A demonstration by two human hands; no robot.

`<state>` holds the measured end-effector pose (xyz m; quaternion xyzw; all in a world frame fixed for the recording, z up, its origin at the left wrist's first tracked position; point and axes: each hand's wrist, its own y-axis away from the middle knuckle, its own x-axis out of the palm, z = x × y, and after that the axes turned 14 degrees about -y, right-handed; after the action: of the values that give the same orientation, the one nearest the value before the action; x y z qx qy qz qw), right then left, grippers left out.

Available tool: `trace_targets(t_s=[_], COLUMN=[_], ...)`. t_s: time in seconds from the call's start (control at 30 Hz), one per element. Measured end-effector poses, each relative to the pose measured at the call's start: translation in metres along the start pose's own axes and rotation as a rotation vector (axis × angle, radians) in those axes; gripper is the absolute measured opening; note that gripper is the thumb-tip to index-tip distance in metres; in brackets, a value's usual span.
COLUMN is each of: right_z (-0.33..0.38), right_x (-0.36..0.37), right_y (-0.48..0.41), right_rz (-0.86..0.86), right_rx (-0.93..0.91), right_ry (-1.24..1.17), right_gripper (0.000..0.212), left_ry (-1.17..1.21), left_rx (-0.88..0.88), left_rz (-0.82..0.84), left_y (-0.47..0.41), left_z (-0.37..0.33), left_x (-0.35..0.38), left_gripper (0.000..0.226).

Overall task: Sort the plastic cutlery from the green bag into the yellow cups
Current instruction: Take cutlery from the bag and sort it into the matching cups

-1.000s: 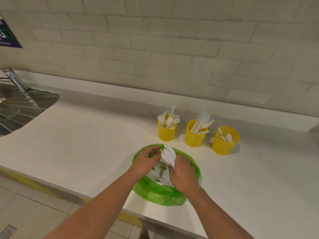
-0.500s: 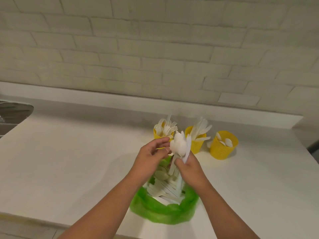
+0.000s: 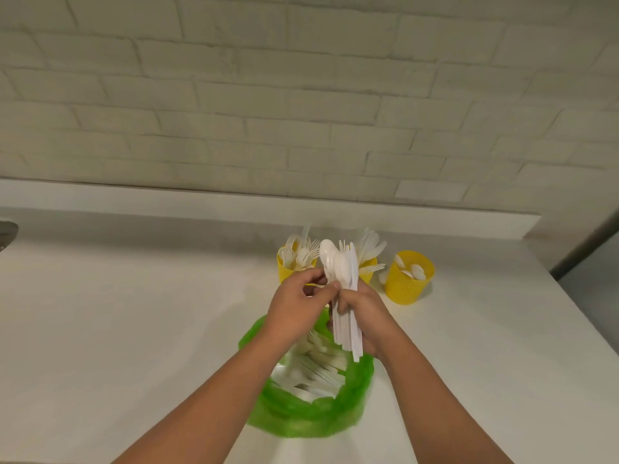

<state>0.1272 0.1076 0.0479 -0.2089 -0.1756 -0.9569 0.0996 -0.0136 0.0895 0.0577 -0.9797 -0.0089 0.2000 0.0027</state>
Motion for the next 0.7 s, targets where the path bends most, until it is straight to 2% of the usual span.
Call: trace_targets(t_s=[0.1, 0.2, 0.27, 0.33, 0.47, 0.6, 0.7], right_z=[-0.003, 0.000, 0.002, 0.003, 0.007, 0.018, 0.025], right_x=[-0.007, -0.011, -0.013, -0.016, -0.033, -0.052, -0.064], right_y=[0.000, 0.003, 0.005, 0.008, 0.008, 0.003, -0.004], right_rz=[-0.076, -0.115, -0.095, -0.020, 0.088, -0.007, -0.072], right_rx=[-0.054, -0.101, -0.139, -0.190, -0.289, -0.431, -0.500], right_ry=[0.133, 0.384, 0.479, 0.544, 0.722, 0.757, 0.733], right_gripper=[0.072, 0.052, 0.035, 0.029, 0.044, 0.038, 0.033], left_ry=[0.029, 0.237, 0.371, 0.464, 0.677, 0.873, 0.853], left_rx=[-0.092, -0.256, -0.318, -0.369, -0.465, -0.509, -0.501], left_rz=[0.040, 0.197, 0.227, 0.163, 0.049, 0.004, -0.060], left_y=[0.003, 0.004, 0.001, -0.004, -0.014, -0.023, -0.028], left_z=[-0.004, -0.010, -0.012, -0.014, -0.018, -0.034, -0.046], left_x=[0.011, 0.026, 0.036, 0.046, 0.072, 0.094, 0.109], left_gripper=[0.015, 0.029, 0.035, 0.034, 0.041, 0.048, 0.044])
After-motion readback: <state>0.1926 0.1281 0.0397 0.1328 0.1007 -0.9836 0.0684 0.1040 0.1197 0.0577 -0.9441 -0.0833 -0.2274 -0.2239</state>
